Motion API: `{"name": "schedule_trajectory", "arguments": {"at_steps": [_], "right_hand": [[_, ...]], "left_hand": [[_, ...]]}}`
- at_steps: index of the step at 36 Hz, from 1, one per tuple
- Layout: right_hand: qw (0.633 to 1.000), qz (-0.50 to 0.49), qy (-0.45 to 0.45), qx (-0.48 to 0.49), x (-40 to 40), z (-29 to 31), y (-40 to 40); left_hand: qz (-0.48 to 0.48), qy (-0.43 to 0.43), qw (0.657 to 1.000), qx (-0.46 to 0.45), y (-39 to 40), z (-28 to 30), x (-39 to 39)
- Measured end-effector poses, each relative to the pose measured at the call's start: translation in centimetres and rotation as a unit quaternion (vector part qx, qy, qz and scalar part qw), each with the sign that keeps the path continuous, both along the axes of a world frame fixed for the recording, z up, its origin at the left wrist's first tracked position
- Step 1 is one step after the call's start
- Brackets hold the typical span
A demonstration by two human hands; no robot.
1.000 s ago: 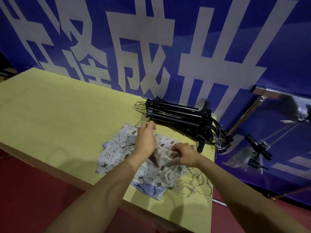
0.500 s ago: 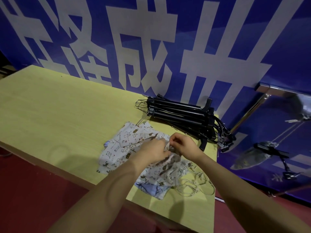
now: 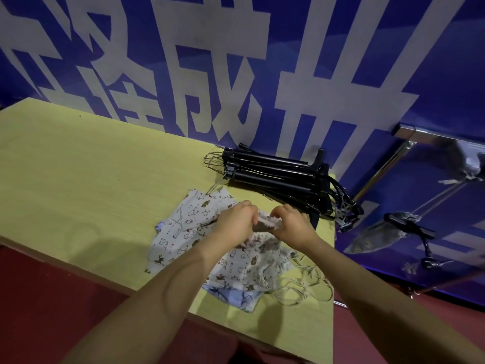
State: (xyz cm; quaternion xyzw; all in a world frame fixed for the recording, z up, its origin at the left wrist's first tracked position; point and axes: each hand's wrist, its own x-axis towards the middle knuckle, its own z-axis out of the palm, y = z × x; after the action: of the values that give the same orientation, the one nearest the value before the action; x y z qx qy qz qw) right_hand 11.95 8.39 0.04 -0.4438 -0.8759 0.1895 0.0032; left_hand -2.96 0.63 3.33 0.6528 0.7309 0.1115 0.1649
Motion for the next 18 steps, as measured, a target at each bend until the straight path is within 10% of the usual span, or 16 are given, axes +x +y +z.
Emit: {"name": "schedule_trajectory", "arguments": {"at_steps": [7, 14, 18], "right_hand": [[0.999, 0.01, 0.046, -0.021, 0.6, -0.3, 0.5], [0.976, -0.048, 0.182, -0.107, 1.7, -1.2, 2.6], [0.997, -0.04, 0.063, 0.005, 2.8, -2.5, 4.6]], "left_hand": [[-0.005, 0.132, 0.99, 0.043, 1.5, 0.4, 1.1], [-0.005, 0.068, 0.997, -0.035, 3.1, -0.6, 1.7], [0.014, 0.073, 0.996, -0.049, 4.1, -1.0, 2.1]]}}
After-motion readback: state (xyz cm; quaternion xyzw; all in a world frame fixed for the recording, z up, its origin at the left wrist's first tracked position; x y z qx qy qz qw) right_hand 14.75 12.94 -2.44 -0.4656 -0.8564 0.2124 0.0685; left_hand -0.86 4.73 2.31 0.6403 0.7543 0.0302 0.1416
